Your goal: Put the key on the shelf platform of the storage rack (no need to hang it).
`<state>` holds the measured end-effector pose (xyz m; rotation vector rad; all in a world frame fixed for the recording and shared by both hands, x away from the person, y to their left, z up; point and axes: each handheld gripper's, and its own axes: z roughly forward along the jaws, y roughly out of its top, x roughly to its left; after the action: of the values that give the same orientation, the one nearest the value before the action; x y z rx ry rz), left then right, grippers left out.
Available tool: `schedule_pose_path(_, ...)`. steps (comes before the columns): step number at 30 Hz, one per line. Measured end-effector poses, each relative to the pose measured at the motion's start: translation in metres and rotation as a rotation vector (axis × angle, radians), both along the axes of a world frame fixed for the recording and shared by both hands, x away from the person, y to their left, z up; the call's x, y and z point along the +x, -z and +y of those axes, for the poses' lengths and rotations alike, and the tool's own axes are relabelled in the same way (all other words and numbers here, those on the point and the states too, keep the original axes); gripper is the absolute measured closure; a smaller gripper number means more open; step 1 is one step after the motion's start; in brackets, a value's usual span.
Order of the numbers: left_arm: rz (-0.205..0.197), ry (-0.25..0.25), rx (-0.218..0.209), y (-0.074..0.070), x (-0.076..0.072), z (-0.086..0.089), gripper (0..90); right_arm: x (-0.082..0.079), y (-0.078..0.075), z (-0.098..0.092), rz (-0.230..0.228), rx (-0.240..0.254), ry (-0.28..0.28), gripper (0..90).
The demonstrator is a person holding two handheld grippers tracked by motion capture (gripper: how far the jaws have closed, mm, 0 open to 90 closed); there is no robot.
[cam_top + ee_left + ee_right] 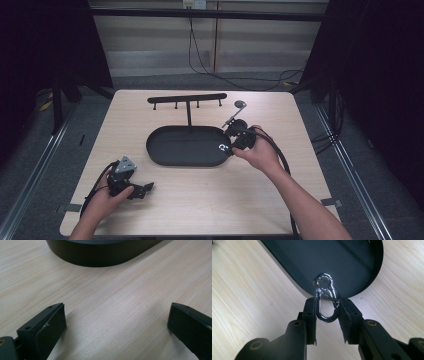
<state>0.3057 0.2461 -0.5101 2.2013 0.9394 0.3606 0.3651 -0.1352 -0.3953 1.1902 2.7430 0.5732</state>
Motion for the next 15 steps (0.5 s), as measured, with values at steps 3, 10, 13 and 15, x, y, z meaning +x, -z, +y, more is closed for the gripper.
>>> schedule_pose_path(3, 0.0, 0.0, 0.0, 0.0, 0.0, 0.0, 1.6, 0.0017, 0.001, 0.0001, 0.003, 0.001, 0.002, 68.7)
schedule_pose_path(10, 0.0, 0.0, 0.0, 0.0, 0.0, 0.0, 1.6, 0.0059, 0.0042, 0.0009, 0.003, 0.003, 0.006, 68.7)
schedule_pose_path(13, 0.0, 0.0, 0.0, 0.0, 0.0, 0.0, 1.6, 0.0077, 0.0049, 0.0023, 0.008, 0.002, 0.012, 68.7)
schedule_pose_path(15, 0.0, 0.0, 0.0, 0.0, 0.0, 0.0, 1.6, 0.0095, 0.0061, 0.0035, 0.006, 0.0, 0.01, 68.7)
